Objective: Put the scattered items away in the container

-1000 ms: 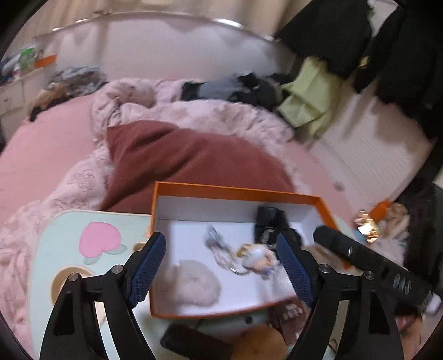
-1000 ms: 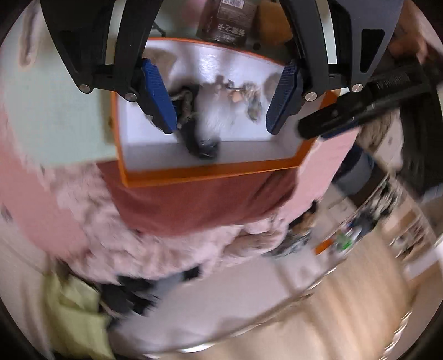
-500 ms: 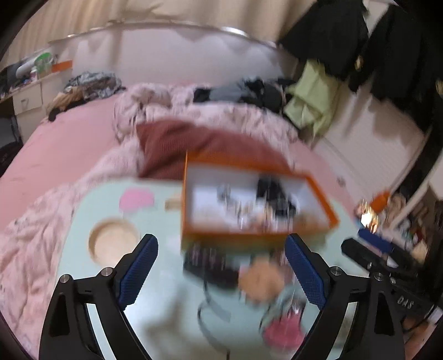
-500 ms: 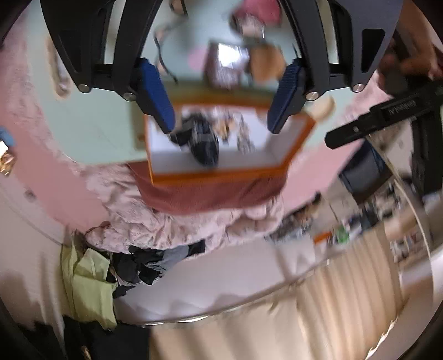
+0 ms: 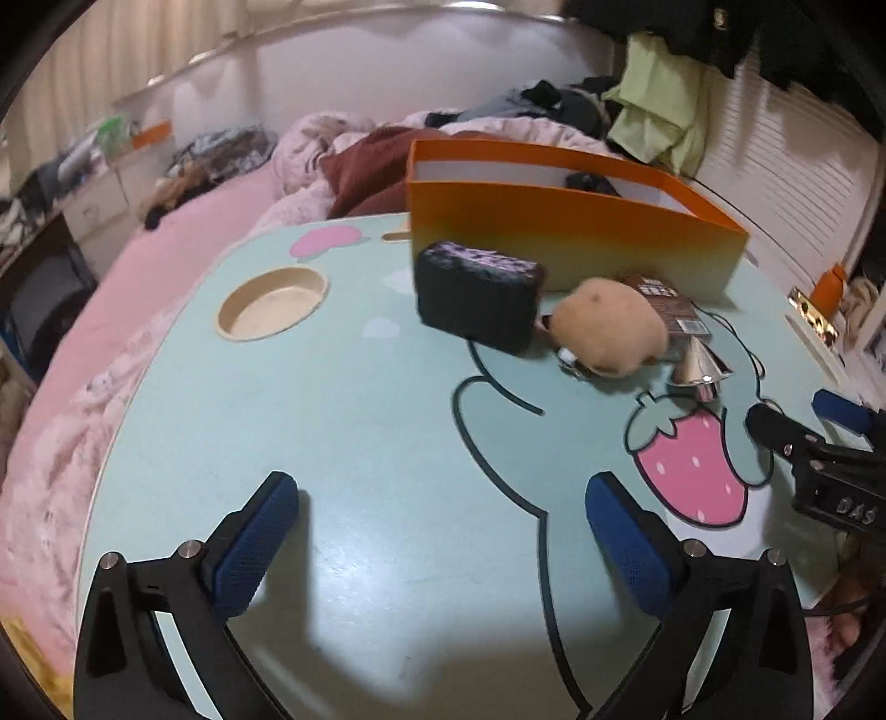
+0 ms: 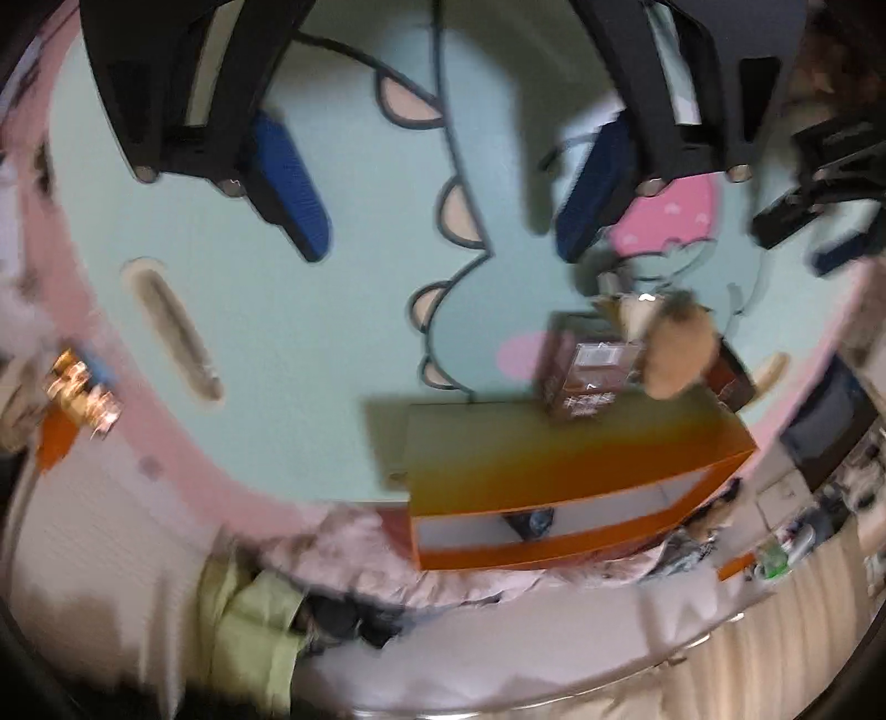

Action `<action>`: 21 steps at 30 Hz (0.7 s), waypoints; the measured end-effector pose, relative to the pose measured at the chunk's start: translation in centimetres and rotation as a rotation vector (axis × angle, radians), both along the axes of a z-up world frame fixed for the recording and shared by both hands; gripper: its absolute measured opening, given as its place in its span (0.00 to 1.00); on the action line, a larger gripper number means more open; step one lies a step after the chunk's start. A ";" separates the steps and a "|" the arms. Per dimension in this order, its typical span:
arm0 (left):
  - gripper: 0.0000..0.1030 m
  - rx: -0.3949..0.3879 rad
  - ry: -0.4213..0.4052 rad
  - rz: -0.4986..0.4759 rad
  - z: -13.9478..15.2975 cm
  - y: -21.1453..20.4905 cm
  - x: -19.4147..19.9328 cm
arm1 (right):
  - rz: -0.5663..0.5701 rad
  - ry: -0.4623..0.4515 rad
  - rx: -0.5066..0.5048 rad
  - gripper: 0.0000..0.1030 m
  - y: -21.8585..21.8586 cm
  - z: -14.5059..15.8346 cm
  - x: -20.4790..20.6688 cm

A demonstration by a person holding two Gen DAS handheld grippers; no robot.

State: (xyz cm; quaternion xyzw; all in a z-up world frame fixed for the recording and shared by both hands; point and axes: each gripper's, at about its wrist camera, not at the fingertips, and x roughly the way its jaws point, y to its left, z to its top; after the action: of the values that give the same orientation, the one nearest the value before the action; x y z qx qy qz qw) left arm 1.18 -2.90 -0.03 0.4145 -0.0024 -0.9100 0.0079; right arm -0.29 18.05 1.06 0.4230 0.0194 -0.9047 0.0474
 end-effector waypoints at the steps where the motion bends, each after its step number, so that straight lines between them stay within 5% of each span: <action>1: 1.00 0.004 0.002 -0.005 0.1 0.0 0.0 | 0.011 -0.013 -0.009 1.00 0.1 0.0 -0.1; 21: 1.00 0.011 0.016 0.001 0.0 -0.2 0.1 | 0.019 -0.005 0.011 1.00 -0.1 -0.1 -0.2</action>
State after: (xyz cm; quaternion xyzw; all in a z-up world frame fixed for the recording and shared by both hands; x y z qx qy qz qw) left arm 1.32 -3.05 -0.06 0.4073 0.0029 -0.9133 0.0061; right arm -0.50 17.93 0.97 0.4255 0.0282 -0.9029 0.0539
